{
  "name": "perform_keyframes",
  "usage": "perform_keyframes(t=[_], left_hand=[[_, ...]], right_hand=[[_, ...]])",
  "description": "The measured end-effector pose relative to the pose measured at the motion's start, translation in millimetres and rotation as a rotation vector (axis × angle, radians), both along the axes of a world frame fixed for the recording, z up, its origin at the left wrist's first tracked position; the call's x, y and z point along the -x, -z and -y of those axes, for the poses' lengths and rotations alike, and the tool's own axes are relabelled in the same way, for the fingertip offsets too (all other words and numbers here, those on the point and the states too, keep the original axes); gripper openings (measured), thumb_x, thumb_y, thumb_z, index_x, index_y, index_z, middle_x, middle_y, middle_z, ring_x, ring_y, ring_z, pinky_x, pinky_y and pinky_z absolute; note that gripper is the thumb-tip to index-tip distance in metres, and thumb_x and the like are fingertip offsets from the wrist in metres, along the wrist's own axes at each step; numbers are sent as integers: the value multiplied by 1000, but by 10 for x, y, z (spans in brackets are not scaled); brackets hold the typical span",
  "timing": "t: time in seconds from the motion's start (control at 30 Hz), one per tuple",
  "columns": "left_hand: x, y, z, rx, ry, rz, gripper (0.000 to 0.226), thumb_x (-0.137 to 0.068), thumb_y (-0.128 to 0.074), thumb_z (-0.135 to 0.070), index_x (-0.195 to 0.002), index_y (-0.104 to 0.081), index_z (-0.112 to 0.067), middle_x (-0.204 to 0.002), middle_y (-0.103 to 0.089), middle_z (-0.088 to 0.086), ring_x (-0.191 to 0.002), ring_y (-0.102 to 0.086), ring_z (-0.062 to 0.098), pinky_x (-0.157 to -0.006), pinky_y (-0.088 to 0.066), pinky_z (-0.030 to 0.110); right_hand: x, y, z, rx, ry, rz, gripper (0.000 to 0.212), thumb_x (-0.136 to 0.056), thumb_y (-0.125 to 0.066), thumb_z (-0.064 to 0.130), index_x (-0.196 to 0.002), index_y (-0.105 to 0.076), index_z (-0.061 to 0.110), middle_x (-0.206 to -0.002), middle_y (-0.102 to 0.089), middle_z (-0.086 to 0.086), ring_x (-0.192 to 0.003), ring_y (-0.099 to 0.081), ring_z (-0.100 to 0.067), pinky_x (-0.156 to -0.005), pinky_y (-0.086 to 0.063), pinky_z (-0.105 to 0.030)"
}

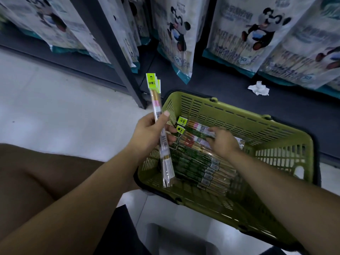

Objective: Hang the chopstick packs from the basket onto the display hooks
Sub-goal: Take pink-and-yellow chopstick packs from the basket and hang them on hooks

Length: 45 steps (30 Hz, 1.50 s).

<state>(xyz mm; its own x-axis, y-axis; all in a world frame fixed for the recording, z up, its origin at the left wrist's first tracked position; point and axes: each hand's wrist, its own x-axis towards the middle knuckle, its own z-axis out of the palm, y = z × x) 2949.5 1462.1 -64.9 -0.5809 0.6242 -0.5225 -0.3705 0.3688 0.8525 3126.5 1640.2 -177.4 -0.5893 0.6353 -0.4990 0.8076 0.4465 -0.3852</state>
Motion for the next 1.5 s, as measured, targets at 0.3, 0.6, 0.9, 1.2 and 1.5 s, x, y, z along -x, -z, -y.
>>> perform_keyframes(t=[0.3, 0.6, 0.9, 1.2, 1.5], left_hand=[[-76, 9, -11, 0, -52, -38, 27, -103, -58, -40, -93, -54, -15, -70, -67, 6, -57, -64, 24, -53, -56, 35], [-166, 70, -14, 42, -58, -51, 24, -102, -59, -45, -84, -58, -28, -76, -70, 9, -66, -68, 26, -62, -57, 35], [-180, 76, -20, 33, -60, -54, 22, -103, -58, -41, -90, -56, -23, -76, -69, 8, -67, -67, 27, -67, -60, 41], [-209, 177, -23, 102, -65, 71, 21, -102, -61, -40, -107, -66, -21, -99, -77, 2, -93, -76, 18, -84, -61, 48], [-170, 117, 20, 33, -38, 75, 25, -105, -56, -33, -121, -66, -16, -104, -78, 10, -95, -75, 25, -73, -60, 32]], right_hand=[[97, 294, 30, -266, -226, 270, 31, -95, -56, 7, -126, -56, 10, -125, -53, -15, -109, -60, -35, -78, -54, -40], [10, 318, 59, -323, -273, 327, 32, -96, -60, 13, -128, -56, 12, -125, -55, -11, -118, -53, -31, -84, -53, -39], [-46, 276, -49, -330, -234, 210, 31, -91, -65, 12, -121, -60, 14, -116, -65, -9, -108, -61, -30, -77, -51, -34], [214, -478, 319, 293, 206, -451, 27, -77, -87, 29, -92, -65, 27, -87, -73, 4, -77, -69, -18, -72, -58, -41], [419, -853, 796, 132, -136, -611, 20, -93, -69, 42, -101, -73, 24, -82, -52, 12, -72, -51, -6, -59, -39, -29]])
